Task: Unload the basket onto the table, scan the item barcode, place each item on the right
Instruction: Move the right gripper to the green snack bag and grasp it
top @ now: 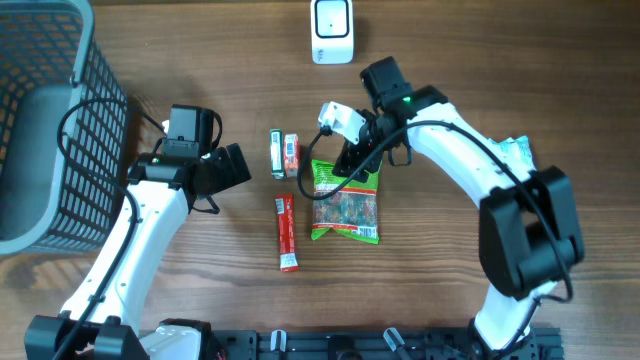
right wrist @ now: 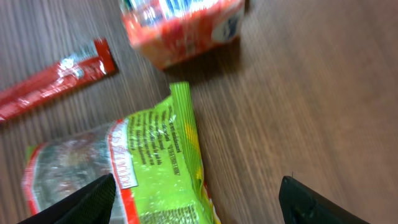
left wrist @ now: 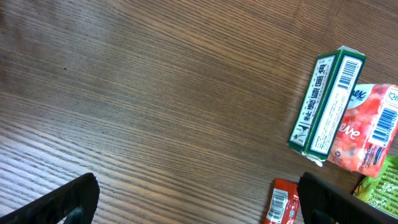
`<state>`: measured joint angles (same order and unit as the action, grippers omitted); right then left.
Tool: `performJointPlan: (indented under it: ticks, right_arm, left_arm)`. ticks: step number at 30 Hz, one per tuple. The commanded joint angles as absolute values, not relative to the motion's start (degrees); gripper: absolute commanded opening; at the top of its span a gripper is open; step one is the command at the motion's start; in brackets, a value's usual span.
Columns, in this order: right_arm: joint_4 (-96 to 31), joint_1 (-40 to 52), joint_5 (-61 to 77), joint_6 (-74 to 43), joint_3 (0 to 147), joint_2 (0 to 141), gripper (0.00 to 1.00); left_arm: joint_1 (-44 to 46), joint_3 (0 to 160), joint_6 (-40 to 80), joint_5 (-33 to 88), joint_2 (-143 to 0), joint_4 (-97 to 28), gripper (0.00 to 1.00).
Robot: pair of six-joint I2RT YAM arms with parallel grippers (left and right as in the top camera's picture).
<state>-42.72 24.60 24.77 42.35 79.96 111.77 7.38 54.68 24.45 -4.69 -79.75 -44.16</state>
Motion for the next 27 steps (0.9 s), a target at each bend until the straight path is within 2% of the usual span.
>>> performJointPlan:
  ticks: [1,4,6,7,9,13,18,20,22,26,27]
  right_arm:
    - [-42.89,24.56,23.99,43.92,79.11,116.84,0.86]
    - [-44.71,24.51,23.53,43.90,79.11,119.20,0.86]
    - [-46.65,24.51,20.01,43.31,79.11,119.15,0.81]
    - [-47.75,24.51,17.54,43.29,79.11,119.04,0.75]
    - [-50.09,24.14,11.03,41.60,79.11,119.04,0.53]
    - [-50.85,20.18,9.50,33.71,79.15,118.61,0.41]
    - [-51.75,11.33,14.41,21.80,79.15,115.52,0.42]
    - [-52.69,7.64,15.88,15.14,79.15,113.99,0.46]
    - [-55.37,5.10,19.27,13.41,79.15,113.43,0.48]
    - [-59.11,3.29,23.20,13.52,79.05,113.47,0.65]
    - [-58.98,3.31,22.52,13.52,79.05,113.47,0.66]
  left_arm:
    - [7.18,55.55,24.18,-5.23,-79.11,-44.18,1.00]
    - [7.18,55.55,24.18,-5.23,-79.11,-44.18,1.00]
    - [7.18,55.55,24.18,-5.23,-79.11,-44.18,1.00]
    - [7.18,55.55,24.18,-5.23,-79.11,-44.18,1.00]
    - [7.18,55.55,24.18,-5.23,-79.11,-44.18,1.00]
    - [7.18,55.55,24.18,-5.23,-79.11,-44.18,1.00]
    - [7.18,55.55,24.18,-5.26,-79.11,-44.18,1.00]
    - [7.18,55.55,24.18,-5.23,-79.11,-44.18,1.00]
    - [7.18,55.55,24.18,-5.23,-79.11,-44.18,1.00]
    - [7.18,55.55,24.18,-5.23,-79.11,-44.18,1.00]
    - [7.18,55.55,24.18,-5.23,-79.11,-44.18,1.00]
